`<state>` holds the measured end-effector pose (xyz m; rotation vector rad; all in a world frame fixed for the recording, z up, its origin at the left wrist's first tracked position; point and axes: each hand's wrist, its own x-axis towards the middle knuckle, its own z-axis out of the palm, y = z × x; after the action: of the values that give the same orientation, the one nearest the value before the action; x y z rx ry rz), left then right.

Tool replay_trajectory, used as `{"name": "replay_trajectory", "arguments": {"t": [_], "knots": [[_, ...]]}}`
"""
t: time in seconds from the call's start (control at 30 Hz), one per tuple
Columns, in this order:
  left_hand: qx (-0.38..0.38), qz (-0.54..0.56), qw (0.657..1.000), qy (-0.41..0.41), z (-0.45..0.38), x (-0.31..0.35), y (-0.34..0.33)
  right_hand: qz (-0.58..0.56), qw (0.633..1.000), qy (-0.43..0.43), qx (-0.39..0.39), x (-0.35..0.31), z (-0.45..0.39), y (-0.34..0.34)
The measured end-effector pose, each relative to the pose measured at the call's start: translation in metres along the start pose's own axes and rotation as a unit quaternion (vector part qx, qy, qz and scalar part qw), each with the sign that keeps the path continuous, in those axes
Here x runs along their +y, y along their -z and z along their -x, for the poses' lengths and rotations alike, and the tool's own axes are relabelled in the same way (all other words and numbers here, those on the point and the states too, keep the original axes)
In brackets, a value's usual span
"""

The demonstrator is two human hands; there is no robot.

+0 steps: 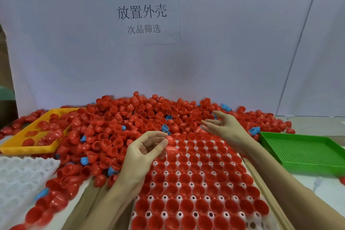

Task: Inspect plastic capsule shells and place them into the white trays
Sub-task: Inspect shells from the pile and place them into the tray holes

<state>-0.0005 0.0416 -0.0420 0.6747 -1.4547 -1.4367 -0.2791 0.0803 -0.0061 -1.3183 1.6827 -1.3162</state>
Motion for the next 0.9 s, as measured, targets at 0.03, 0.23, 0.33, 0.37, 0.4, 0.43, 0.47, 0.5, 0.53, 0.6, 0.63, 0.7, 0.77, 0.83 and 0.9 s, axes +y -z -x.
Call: {"name": "replay_trajectory", "arguments": {"t": [0.03,0.23,0.33,0.37,0.4,0.43,0.47,0.5,0.53,0.6,0.63,0.7,0.77,0.83,0.9], "knots": [[0.003,-0.002,1.0,-0.001,0.0,0.0,0.0,-0.016,1.0,0.0,-0.002,0.002,0.005,-0.003],[-0.01,-0.033,0.999,-0.021,-0.002,-0.003,0.001,-0.025,0.99,0.059,-0.127,-0.009,0.055,-0.026],[-0.048,-0.063,0.995,-0.055,0.002,-0.003,-0.004,-0.029,0.979,0.082,-0.182,-0.019,0.075,-0.039],[-0.058,-0.075,0.993,-0.069,0.004,-0.003,-0.006,-0.023,0.979,0.088,-0.183,-0.021,0.079,-0.043],[-0.065,-0.09,0.991,-0.079,0.005,-0.003,-0.007,-0.014,0.98,0.093,-0.175,-0.021,0.081,-0.046],[-0.072,-0.104,0.988,-0.086,0.006,-0.004,-0.009,-0.003,0.982,0.1,-0.162,-0.02,0.082,-0.049],[-0.075,-0.115,0.986,-0.091,0.007,-0.005,-0.01,0.004,0.983,0.105,-0.15,-0.019,0.082,-0.05],[-0.074,-0.119,0.986,-0.094,0.008,-0.005,-0.011,0.001,0.985,0.107,-0.139,-0.017,0.082,-0.05],[-0.067,-0.112,0.987,-0.092,0.008,-0.005,-0.012,-0.01,0.986,0.105,-0.13,-0.015,0.082,-0.05],[-0.062,-0.072,0.993,-0.063,0.008,-0.003,-0.014,-0.036,0.988,0.103,-0.113,-0.011,0.083,-0.046],[-0.076,-0.057,0.995,-0.042,0.008,-0.003,-0.014,-0.044,0.988,0.104,-0.107,-0.01,0.084,-0.045],[-0.121,-0.064,0.99,-0.014,0.009,-0.003,-0.016,-0.053,0.987,0.111,-0.099,-0.008,0.084,-0.044],[-0.13,-0.086,0.988,-0.008,0.012,-0.006,-0.02,-0.051,0.987,0.12,-0.092,-0.006,0.084,-0.045],[-0.102,-0.1,0.99,-0.018,0.013,-0.008,-0.023,-0.047,0.988,0.128,-0.076,-0.006,0.083,-0.045],[-0.08,-0.11,0.989,-0.05,0.013,-0.007,-0.023,-0.042,0.988,0.136,-0.062,-0.005,0.084,-0.045]]}}
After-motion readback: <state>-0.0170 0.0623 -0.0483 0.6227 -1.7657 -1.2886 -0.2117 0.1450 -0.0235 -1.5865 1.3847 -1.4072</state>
